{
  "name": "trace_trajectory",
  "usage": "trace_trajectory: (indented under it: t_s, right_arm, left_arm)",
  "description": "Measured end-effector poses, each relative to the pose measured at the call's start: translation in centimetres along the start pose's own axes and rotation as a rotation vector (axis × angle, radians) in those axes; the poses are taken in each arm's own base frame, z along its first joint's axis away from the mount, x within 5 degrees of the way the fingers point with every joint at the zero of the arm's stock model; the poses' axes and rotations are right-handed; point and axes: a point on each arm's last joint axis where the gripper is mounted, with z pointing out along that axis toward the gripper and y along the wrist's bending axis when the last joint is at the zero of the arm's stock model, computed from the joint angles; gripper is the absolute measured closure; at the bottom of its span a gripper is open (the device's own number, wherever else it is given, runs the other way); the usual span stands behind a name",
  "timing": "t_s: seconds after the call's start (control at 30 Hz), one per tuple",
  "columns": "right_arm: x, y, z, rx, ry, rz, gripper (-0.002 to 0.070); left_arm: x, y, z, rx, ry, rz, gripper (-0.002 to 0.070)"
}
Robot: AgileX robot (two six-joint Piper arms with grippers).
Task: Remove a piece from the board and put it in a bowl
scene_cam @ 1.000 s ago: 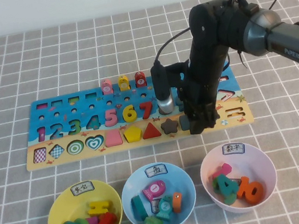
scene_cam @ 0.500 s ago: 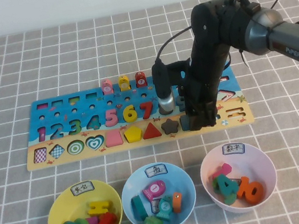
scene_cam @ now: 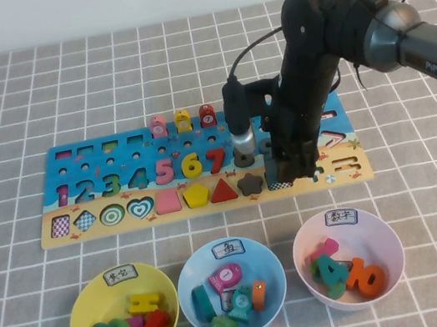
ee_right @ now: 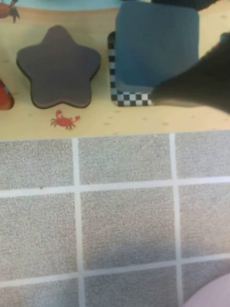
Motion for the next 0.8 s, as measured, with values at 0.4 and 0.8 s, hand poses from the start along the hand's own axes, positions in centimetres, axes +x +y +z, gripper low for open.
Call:
trace_trajectory:
  t_s: [0.4, 0.8]
  right_arm:
    - [-1.3, 1.2, -4.5, 0.099, -0.041, 0.141, 0.039]
    - [-5.5, 8.9, -8.3, 0.109, -0.153, 0.779, 0.039]
  left_arm:
    - [0.0, 0.0, 0.0, 0.0, 0.0, 0.0, 0.0678]
    - [0.0, 0.0, 0.0, 0.0, 0.0, 0.0, 0.0678]
